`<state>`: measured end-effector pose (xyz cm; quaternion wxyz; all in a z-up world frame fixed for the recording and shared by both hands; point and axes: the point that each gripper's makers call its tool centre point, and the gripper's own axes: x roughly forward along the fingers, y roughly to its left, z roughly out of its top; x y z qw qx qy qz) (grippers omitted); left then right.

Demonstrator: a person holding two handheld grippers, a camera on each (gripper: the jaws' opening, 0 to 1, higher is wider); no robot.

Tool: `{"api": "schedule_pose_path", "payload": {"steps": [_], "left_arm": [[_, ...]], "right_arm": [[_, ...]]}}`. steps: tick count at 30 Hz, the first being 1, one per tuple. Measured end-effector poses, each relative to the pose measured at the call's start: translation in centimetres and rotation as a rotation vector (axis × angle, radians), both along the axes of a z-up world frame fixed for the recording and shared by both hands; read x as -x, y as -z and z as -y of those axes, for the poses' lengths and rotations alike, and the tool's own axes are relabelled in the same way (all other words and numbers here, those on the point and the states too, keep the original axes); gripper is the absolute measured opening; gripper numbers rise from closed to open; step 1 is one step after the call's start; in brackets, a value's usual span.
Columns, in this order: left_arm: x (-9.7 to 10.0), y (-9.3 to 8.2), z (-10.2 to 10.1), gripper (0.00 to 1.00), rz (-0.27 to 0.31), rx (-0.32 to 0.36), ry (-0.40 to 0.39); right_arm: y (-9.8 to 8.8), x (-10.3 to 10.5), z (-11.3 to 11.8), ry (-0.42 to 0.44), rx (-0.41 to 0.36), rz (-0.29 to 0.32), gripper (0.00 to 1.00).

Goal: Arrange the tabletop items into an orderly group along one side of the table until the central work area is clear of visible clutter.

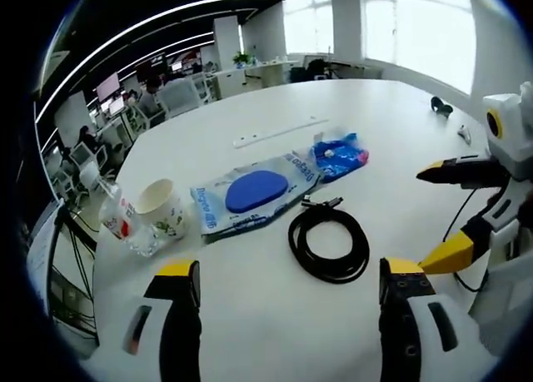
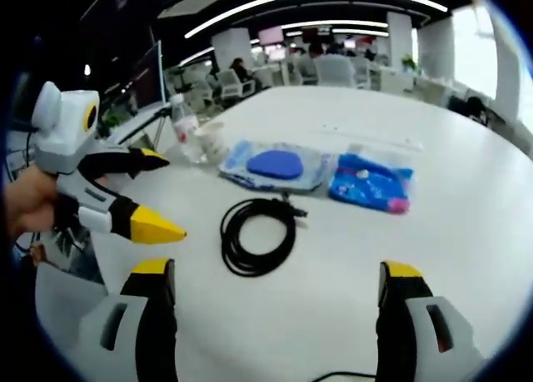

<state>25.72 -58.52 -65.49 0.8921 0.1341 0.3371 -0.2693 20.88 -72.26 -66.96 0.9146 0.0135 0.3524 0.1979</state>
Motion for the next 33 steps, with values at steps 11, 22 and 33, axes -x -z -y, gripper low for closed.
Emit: {"api": "schedule_pose_path", "payload": {"steps": [11, 22, 33], "left_arm": [[1.5, 0.2, 0.1, 0.89, -0.008, 0.01, 0.012], [3.0, -0.3, -1.1, 0.91, 0.019, 0.031, 0.009], [4.4, -1.0, -1.9, 0.91, 0.049, 0.061, -0.018]], "right_arm": [[0.5, 3.0, 0.4, 0.008, -0.017, 0.005, 1.0], [0.6, 4.8, 0.6, 0.013, -0.038, 0.019, 1.0], [1.0, 7.0, 1.0, 0.029, -0.055, 0.013, 1.0]]}}
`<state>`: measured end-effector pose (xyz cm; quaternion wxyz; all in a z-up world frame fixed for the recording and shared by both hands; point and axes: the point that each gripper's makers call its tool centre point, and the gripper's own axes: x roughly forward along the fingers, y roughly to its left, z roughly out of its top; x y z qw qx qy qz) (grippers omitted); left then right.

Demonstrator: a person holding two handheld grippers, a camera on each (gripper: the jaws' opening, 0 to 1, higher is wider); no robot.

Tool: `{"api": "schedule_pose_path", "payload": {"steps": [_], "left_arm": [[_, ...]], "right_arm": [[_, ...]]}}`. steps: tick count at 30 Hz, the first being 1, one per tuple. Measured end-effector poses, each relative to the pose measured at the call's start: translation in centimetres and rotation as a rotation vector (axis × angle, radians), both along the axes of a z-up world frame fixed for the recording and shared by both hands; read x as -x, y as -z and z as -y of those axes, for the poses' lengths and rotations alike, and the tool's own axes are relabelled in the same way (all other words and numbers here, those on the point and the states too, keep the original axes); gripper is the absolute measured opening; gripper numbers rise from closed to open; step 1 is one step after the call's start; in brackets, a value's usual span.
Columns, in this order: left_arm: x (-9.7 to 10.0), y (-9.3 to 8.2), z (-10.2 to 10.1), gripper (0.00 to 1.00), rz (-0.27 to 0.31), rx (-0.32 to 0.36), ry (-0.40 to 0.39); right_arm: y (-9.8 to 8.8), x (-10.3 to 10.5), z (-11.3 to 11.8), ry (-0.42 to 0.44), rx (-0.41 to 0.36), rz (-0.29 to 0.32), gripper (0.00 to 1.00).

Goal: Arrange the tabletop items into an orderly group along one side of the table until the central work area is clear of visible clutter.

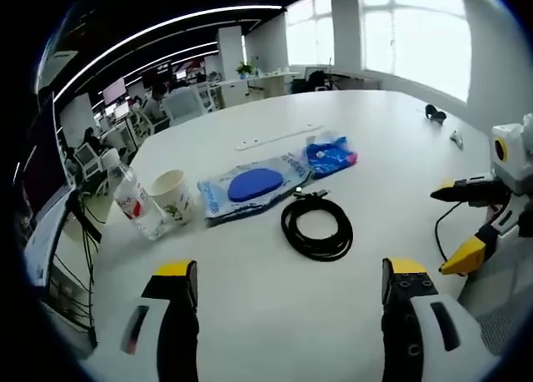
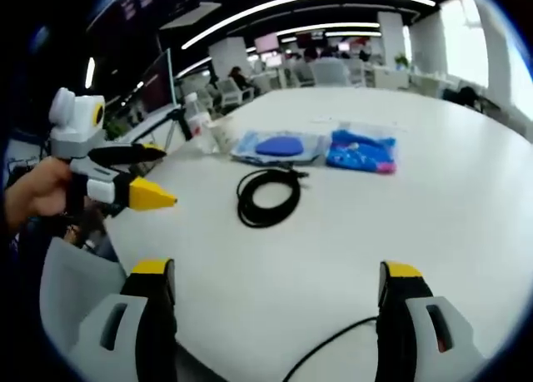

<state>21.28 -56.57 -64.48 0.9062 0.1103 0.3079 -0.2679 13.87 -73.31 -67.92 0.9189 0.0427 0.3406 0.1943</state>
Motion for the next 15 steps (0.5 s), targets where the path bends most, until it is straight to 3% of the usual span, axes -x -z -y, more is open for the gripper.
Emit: {"api": "schedule_pose_path", "payload": {"steps": [4, 7, 15], "left_arm": [[0.9, 0.4, -0.1, 0.92, -0.004, -0.017, 0.025], [1.6, 0.5, -0.3, 0.94, -0.013, 0.008, 0.019], [3.5, 0.4, -0.9, 0.95, -0.012, 0.018, 0.013]], "right_arm": [[0.3, 0.8, 0.0, 0.002, -0.008, -0.004, 1.0], [0.3, 1.2, 0.1, 0.005, -0.008, -0.004, 1.0], [-0.7, 1.8, 0.1, 0.006, -0.018, 0.028, 1.0]]}}
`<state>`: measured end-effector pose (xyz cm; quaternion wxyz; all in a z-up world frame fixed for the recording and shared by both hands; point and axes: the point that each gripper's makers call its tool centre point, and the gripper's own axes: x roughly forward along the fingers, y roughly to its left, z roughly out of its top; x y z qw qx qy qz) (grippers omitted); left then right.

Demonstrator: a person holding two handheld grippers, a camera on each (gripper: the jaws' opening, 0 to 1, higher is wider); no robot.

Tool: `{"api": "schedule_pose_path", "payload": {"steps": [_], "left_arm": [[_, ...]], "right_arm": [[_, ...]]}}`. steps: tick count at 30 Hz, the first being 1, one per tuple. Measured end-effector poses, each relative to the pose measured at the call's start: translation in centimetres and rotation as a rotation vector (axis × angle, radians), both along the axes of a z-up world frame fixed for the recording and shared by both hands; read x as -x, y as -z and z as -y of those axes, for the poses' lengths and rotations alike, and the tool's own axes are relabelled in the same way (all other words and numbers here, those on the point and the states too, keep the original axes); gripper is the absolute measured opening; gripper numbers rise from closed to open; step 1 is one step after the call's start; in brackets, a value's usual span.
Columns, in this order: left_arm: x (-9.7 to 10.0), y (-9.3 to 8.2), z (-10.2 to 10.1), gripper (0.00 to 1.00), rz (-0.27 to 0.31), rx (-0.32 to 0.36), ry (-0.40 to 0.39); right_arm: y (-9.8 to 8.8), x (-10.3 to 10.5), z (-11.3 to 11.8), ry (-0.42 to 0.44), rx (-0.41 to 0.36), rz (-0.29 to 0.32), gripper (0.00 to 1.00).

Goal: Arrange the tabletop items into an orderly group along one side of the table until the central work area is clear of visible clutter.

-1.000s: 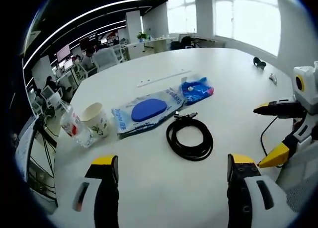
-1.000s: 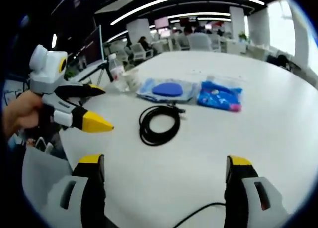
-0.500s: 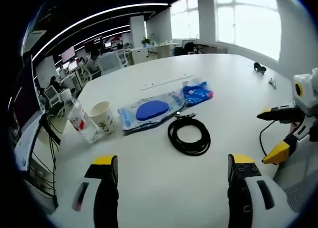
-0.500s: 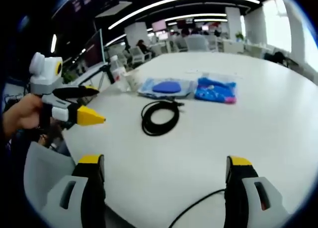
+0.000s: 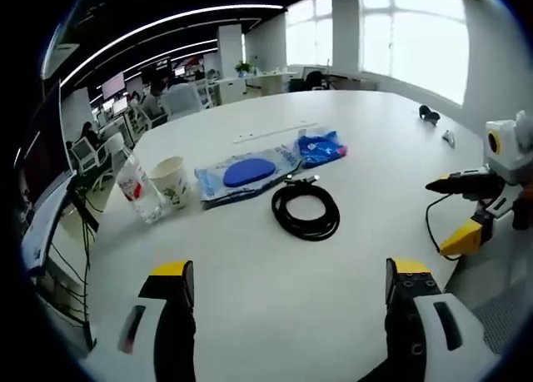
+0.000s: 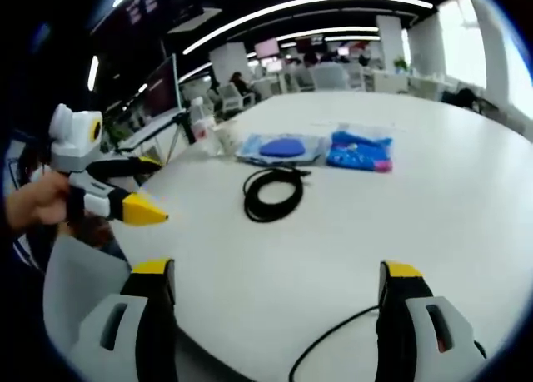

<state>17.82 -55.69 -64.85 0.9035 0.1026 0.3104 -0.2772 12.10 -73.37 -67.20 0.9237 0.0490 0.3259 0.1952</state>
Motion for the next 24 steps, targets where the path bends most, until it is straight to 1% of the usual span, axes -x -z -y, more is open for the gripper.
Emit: {"api": "schedule_pose_path", "payload": {"steps": [7, 10, 13, 15, 19, 23, 24], "left_arm": [[1.5, -0.7, -0.3, 0.96, 0.037, 0.019, 0.001], [2.2, -0.2, -0.6, 0.96, 0.024, 0.019, -0.004], [2.6, -0.2, -0.9, 0.96, 0.031, 0.025, -0.011], [2.7, -0.3, -1.1, 0.96, 0.036, 0.024, -0.012], [2.9, -0.9, -1.8, 0.96, 0.063, 0.041, -0.027], [3.2, -1.4, -2.4, 0.96, 0.089, 0.06, -0.044], [3.2, -1.7, -2.6, 0.96, 0.105, 0.073, -0.059]], "right_arm": [[-0.8, 1.0, -0.2, -0.01, 0.0, 0.021, 1.0], [-0.7, 1.4, -0.3, -0.015, 0.002, 0.024, 1.0], [-0.7, 1.8, -0.2, -0.017, 0.004, 0.021, 1.0], [-1.0, 1.9, -0.2, -0.025, 0.012, 0.031, 1.0], [-1.9, 1.9, -0.5, -0.042, 0.027, 0.063, 1.0], [-2.7, 2.1, -0.5, -0.045, 0.015, 0.087, 1.0], [-2.8, 2.1, -0.5, -0.042, 0.021, 0.096, 1.0]]}}
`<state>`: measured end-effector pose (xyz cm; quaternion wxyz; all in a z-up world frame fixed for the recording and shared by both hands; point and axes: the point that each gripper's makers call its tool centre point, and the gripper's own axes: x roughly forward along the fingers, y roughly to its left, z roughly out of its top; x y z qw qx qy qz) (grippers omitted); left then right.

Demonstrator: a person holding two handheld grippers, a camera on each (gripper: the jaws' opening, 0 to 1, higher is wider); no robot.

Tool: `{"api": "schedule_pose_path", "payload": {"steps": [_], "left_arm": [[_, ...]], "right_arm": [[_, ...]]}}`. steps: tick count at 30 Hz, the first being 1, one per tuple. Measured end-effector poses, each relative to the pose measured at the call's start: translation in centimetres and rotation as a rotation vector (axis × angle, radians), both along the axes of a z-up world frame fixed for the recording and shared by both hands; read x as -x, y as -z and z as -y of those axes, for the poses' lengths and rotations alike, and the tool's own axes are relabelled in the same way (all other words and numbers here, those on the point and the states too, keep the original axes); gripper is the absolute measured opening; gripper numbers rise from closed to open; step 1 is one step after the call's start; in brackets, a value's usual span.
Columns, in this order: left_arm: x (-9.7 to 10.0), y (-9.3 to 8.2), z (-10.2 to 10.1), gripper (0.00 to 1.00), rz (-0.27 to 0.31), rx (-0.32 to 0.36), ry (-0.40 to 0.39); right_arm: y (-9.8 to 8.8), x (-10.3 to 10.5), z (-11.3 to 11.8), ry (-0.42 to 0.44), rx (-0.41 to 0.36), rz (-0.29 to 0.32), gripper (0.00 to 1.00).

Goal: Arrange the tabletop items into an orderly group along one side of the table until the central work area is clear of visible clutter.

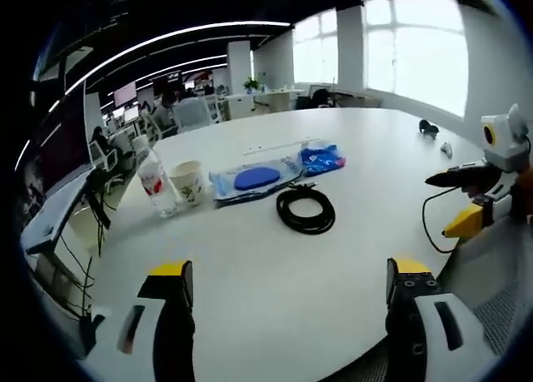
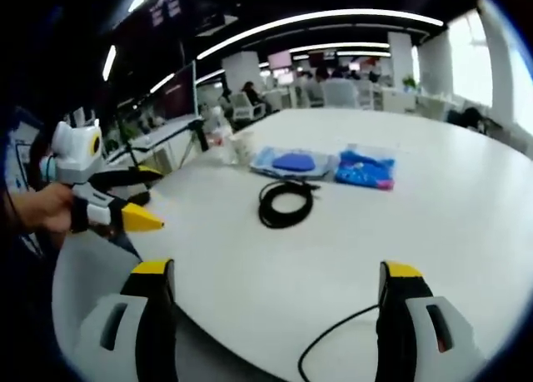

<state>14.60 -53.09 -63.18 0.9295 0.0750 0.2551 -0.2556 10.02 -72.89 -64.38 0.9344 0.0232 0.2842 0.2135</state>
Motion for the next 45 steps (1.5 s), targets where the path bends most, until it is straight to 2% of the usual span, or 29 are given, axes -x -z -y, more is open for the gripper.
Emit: {"api": "schedule_pose_path", "payload": {"steps": [6, 11, 13, 16, 19, 25, 30, 35, 41, 45], "left_arm": [[1.0, -1.3, -0.3, 0.97, 0.063, 0.053, -0.007], [1.7, -2.4, -0.6, 0.97, 0.108, 0.059, -0.001], [1.7, -3.4, -0.6, 0.97, 0.147, 0.068, 0.0], [2.2, -3.9, -0.3, 0.97, 0.173, 0.057, 0.026], [2.7, -4.6, 0.0, 0.97, 0.206, 0.058, 0.053], [3.4, -5.1, 0.1, 0.97, 0.23, 0.052, 0.071], [3.5, -5.6, 0.0, 0.96, 0.247, 0.078, 0.074], [3.5, -5.9, -0.1, 0.96, 0.264, 0.098, 0.07], [3.7, -5.6, 0.5, 0.96, 0.28, 0.048, 0.093], [3.9, -5.6, 0.8, 0.97, 0.279, 0.045, 0.112]], "right_arm": [[-0.5, 0.1, 0.0, -0.008, 0.014, 0.023, 1.0], [-1.5, 0.2, 0.1, 0.0, 0.012, 0.057, 1.0], [-1.7, 0.3, 0.1, 0.0, 0.023, 0.068, 1.0], [-2.0, 0.5, 0.0, -0.004, 0.029, 0.079, 1.0], [-3.0, 0.6, 0.0, 0.007, 0.025, 0.116, 1.0], [-4.8, 0.9, 0.9, 0.043, 0.059, 0.212, 1.0], [-5.6, 1.4, 1.0, 0.056, 0.023, 0.251, 1.0], [-5.8, 1.4, 0.8, 0.053, 0.015, 0.263, 1.0], [-5.5, 1.4, 0.5, 0.043, 0.011, 0.251, 1.0], [-5.3, 1.5, 0.3, 0.033, 0.022, 0.245, 1.0]]}}
